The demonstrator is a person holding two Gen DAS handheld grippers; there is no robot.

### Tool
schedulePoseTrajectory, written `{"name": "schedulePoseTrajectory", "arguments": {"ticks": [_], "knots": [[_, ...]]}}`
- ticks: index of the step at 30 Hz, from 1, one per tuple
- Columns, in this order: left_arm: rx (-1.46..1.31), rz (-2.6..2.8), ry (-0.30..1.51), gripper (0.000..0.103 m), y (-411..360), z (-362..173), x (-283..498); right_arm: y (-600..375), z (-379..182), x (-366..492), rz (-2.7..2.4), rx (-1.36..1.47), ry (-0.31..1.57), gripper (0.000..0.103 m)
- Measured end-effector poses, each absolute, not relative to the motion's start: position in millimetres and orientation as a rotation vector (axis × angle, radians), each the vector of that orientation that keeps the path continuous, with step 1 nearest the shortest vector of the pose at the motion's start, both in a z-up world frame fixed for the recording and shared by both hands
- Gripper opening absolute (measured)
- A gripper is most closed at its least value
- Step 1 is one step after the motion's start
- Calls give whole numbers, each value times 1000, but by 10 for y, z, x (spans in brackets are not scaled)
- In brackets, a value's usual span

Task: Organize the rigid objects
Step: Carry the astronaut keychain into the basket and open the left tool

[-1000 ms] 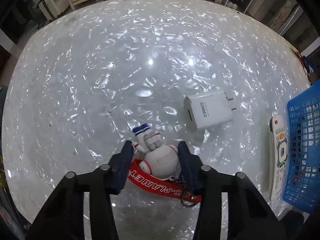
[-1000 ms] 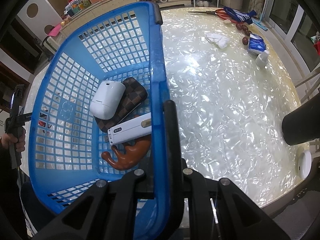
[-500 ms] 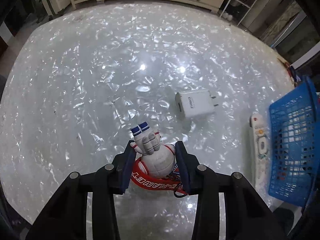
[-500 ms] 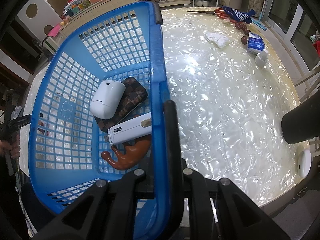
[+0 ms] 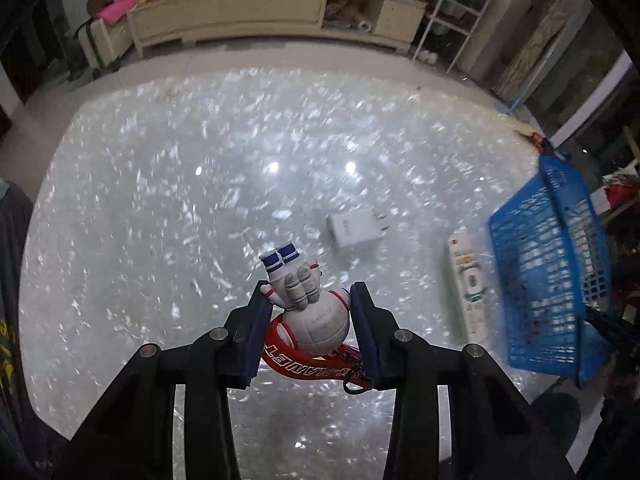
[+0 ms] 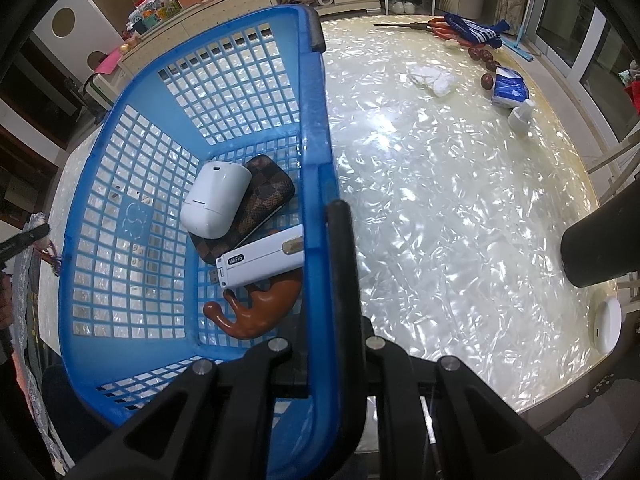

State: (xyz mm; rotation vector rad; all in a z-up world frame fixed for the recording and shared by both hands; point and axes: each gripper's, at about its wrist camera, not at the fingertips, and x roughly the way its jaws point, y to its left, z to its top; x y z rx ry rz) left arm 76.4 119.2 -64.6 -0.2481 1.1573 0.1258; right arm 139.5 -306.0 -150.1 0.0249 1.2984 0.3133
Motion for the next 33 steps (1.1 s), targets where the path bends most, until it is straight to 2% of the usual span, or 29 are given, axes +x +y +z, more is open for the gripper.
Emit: {"name": "schedulePoseTrajectory", "arguments": {"ticks": [8,13,23,33], "knots": [[-18,-69,1045,43,547,-36,794,-3070,-1483,1395,313,24,1299,9],[92,-219,975,43,78,137,811,-3083,-1480,1389,314,26,1300,9],[239,-442,882,44,-801,168,1029,-3070,-1485,1394,312,28,1299,9],[332,-619,869,43,-1566,-264,1208,-3052,-1503,1401,316,35,1296,9]]}}
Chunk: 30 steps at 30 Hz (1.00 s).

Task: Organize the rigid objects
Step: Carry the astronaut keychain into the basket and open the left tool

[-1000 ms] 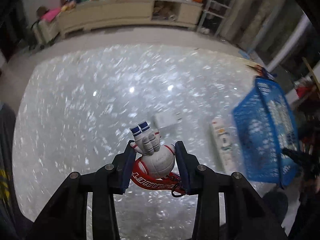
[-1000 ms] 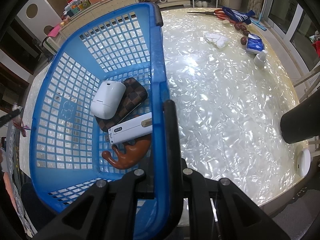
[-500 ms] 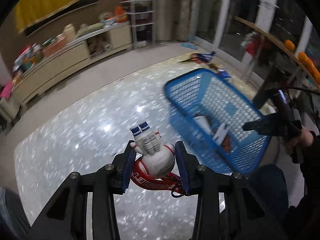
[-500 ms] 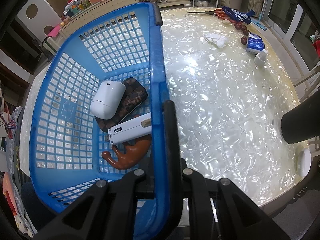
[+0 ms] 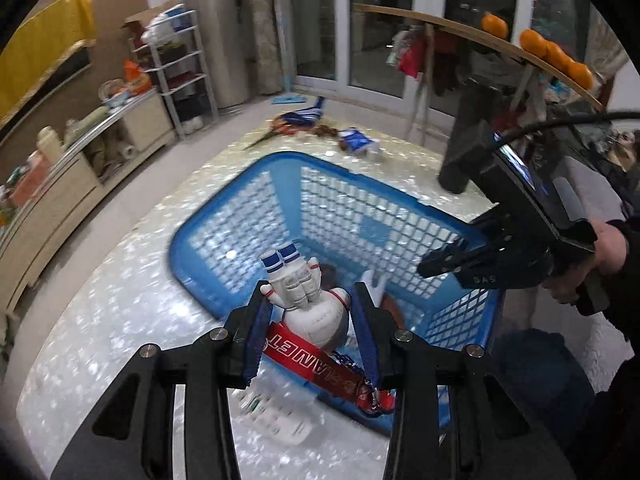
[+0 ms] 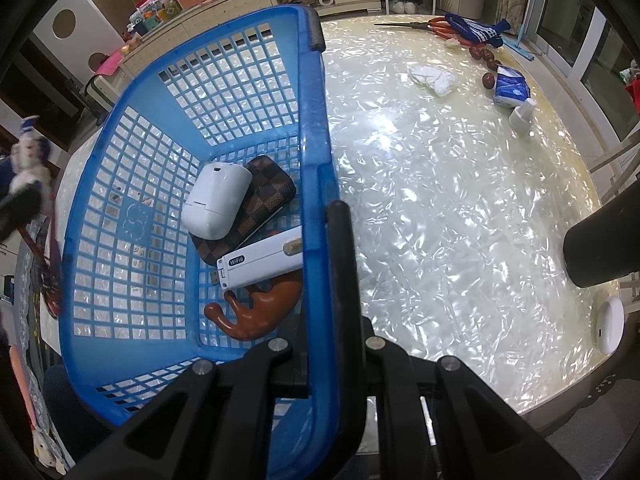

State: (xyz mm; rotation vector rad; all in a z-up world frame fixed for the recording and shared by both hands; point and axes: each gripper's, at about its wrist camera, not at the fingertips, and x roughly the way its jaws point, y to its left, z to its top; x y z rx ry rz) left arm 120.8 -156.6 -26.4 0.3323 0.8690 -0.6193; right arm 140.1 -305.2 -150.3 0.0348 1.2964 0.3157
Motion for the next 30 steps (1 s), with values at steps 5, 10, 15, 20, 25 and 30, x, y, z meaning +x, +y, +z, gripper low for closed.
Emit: {"name": "schedulePoseTrajectory", "arguments": {"ticks": [5,10,15,20,25,30], "knots": [[353,-631,910,43,-1691,-567,1388,-3058,-1512,1407,316,44,1295,9],[425,-664,955,43,-1807,-815,1449,-3069,-1507,1406,318,46,1294,9],[538,-647,998,44,-1957,-959,1468,-3078,-1508,1402,319,54,1290,10],[615,-657,1016,44,-2035,-1051,1442,-3068,-1506,1392,321,56,1289,10],[682,-656,1029,44,-2112,-1180,1436,-3069,-1506,1389,322,60,1288,10],[698,-652,1043,47,-2130,-1219,1435,-3066,-1506,1390,324,60,1287,10]]}}
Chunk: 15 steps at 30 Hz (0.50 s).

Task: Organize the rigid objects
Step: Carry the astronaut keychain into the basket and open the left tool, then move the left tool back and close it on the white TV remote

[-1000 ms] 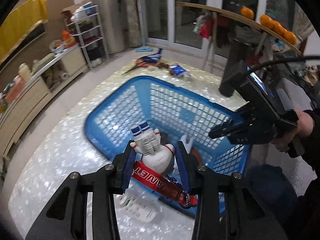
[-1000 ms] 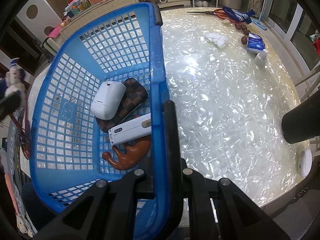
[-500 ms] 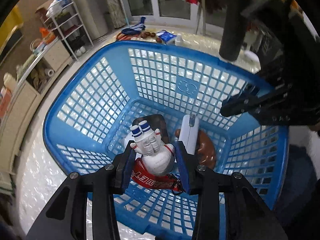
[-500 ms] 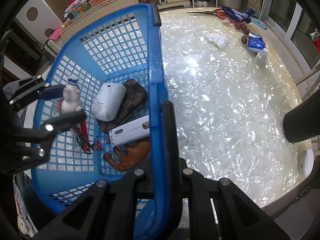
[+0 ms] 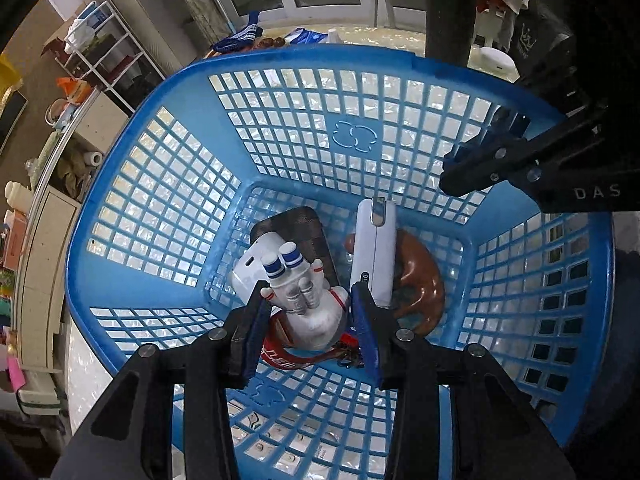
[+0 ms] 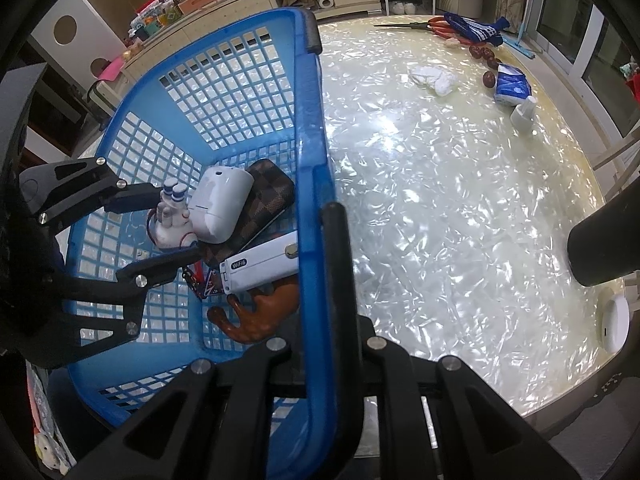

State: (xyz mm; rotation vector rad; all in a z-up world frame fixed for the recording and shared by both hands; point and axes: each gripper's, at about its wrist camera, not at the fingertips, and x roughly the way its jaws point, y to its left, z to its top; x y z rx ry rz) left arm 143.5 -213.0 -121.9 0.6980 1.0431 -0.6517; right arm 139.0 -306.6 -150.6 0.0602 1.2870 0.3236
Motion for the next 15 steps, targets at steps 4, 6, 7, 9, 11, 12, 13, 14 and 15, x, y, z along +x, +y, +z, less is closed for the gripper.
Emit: {"name": "schedulePoseTrajectory", "arguments": {"ticks": [4,6,7,9,11,12,13,14,15], "knots": [[699,-661,1045,76,-2158,-1150,1432,-3064,-1506,1392,323,63,1287,10],[678,-689,1052,83,-2160,-1077,1421,-3065,-1506,1391,324,65,1287,10],[682,-692,1049,85,-2159,-1043,1409,-3066,-1507,1391,323,66,1287,10],[692,-686,1045,86,-2136,-973,1382,-3070,-1509,1390,323,66,1287,10],[695,-676,1044,87,-2071,-883,1361,-3066,-1509,1386,324,62,1287,10],[697,-664,1035,88,-2029,-822,1348,-3064,-1510,1384,324,60,1288,10],[695,-653,1029,88,-1991,-774,1342,-3063,-1508,1385,324,58,1288,10],[691,-633,1012,88,-1920,-686,1322,-3063,-1509,1387,324,57,1288,10],[681,-610,977,88,-1848,-584,1291,-3065,-1511,1387,325,58,1288,10]]}}
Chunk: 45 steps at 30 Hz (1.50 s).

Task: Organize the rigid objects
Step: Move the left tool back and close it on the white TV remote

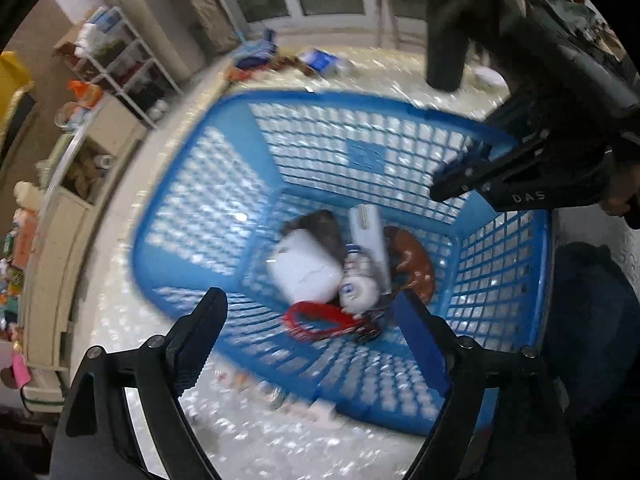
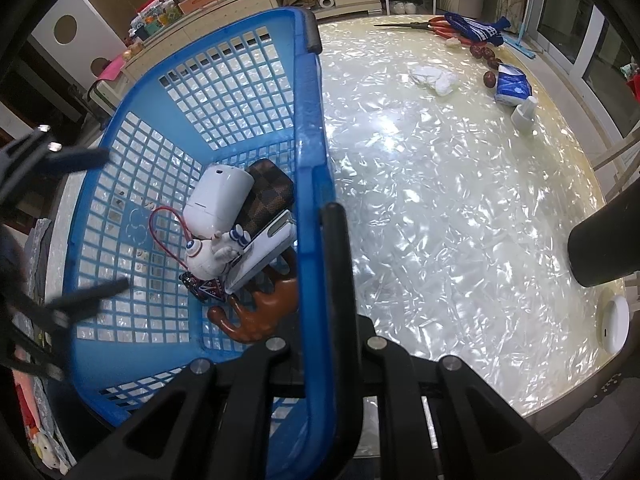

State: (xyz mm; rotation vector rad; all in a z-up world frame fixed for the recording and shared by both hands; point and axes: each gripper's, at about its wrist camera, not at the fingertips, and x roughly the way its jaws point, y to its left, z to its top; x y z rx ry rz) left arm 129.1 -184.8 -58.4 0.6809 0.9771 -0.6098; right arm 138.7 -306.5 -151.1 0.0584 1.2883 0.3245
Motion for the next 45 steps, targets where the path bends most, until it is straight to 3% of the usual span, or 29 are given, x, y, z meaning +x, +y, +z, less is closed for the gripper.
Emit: {"name": "schedulePoseTrajectory", "arguments": {"ticks": [8,14,21,34,45], "knots": [[577,-488,963,99,-1073,-192,1056,-3060,-1508,1383,321,48,1284,10],[460,-372,1087,99,-492,-460,954,-3050,-1506,1375,318,48,1281,10],[65,-297,1302,99,-113,-1067,1014,-3046,-1501,1362,316,48,1282,10],[-232,-136,1310,99,-227,-1485,1239,-3071,-1502,1378,320,55,1285,10],[-194,-100,1300,99,-422,-1607,1574,-3075,-1516,1380,323,56,1285,10]]}}
